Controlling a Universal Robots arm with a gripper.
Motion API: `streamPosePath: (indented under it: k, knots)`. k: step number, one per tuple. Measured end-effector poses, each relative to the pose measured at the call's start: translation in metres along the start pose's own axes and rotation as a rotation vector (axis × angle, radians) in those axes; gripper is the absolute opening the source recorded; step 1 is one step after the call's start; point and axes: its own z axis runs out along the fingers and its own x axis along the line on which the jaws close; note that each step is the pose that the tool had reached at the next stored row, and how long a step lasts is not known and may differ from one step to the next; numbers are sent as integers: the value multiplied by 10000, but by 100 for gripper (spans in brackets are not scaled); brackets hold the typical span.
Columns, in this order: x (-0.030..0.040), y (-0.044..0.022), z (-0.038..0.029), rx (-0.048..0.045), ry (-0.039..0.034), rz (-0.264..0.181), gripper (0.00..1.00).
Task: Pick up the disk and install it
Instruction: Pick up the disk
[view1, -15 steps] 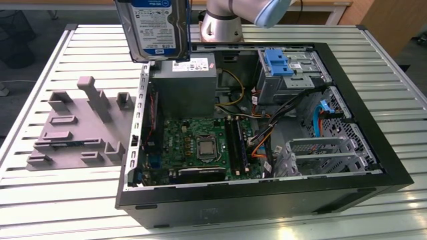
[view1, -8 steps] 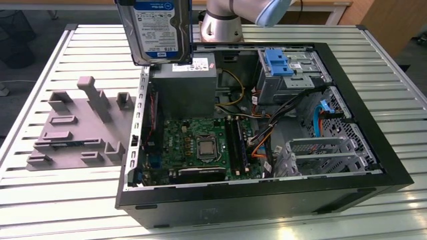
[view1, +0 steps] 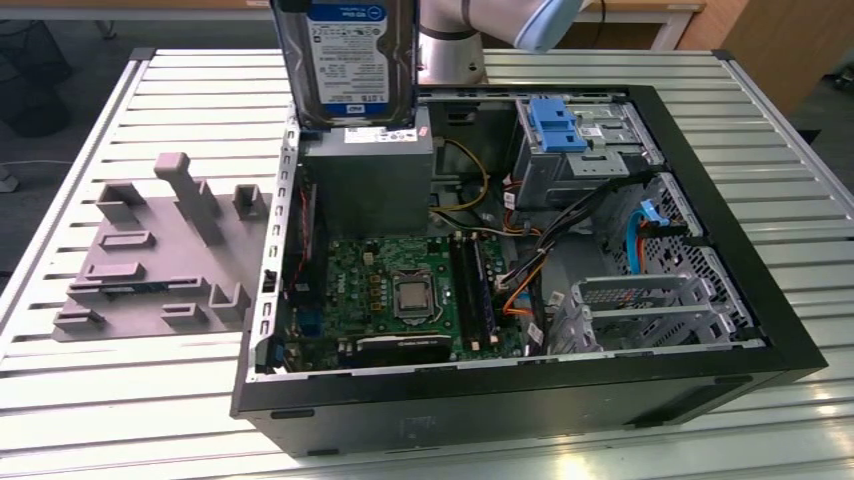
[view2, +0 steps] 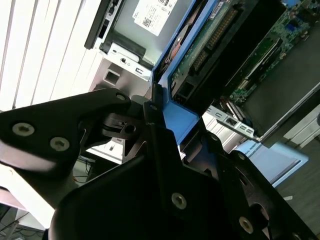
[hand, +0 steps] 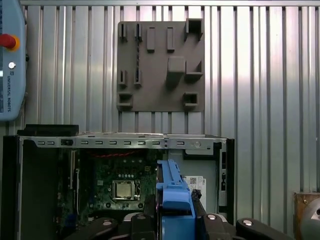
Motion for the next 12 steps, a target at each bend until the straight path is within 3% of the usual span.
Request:
streamPosePath:
  k: [6, 12]
  knots:
    - [-1, -172, -3, -1, 0, -1, 37]
    - [-1, -214, -4, -1, 0, 0, 37]
